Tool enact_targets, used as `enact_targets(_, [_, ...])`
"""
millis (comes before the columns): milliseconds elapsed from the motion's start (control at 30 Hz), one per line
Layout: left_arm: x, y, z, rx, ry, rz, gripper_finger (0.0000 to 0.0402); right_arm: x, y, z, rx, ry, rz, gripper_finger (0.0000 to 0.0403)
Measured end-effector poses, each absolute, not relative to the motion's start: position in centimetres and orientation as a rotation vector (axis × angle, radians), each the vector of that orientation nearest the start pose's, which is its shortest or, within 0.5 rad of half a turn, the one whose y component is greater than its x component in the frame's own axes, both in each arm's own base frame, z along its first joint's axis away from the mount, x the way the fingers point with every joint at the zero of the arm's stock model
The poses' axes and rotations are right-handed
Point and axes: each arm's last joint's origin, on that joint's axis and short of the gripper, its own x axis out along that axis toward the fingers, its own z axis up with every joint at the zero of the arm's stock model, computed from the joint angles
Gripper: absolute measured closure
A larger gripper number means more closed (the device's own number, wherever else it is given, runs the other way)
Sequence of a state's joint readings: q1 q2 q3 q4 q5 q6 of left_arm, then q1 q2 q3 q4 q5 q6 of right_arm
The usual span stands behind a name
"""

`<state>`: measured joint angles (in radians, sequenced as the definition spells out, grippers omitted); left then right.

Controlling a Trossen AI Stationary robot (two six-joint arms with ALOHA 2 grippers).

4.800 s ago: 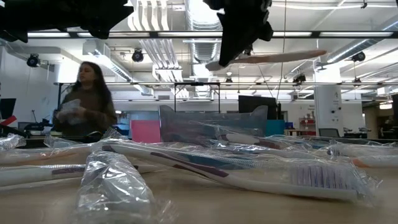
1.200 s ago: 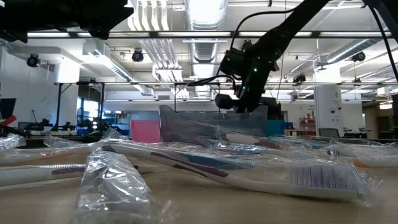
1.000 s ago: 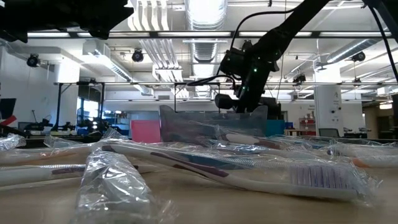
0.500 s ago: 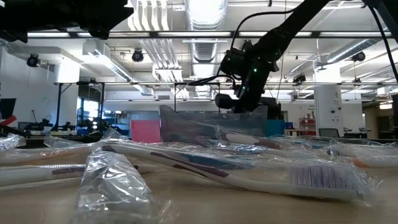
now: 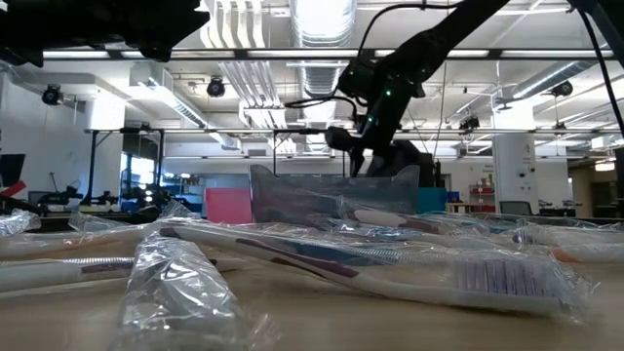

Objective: Pick & Place Toothbrushes
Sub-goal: Put the purple toothbrush into the pink bin

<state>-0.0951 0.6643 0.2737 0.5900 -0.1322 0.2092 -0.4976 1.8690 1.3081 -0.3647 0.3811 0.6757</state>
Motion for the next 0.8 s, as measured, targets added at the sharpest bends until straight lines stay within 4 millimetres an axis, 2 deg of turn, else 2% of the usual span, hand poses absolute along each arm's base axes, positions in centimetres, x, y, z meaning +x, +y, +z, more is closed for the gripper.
enact_targets(233, [15.6, -1.1, 24.8, 0.186, -0.193, 0.058, 0.0196, 35.2, -20.0, 22.4, 0.636, 0.637, -0.98, 0.027])
enact_targets(567, [15.6, -1.1, 24.8, 0.186, -0.193, 0.058, 0.0196, 35.7, -20.0, 27.1, 0.616, 0.683, -0.937, 0.032])
enact_targets(800, [15.6, -1.1, 24.8, 0.187, -0.193, 0.058, 0.0196, 36.0, -19.1, 30.2, 0.563, 0.727, -0.898, 0.0356])
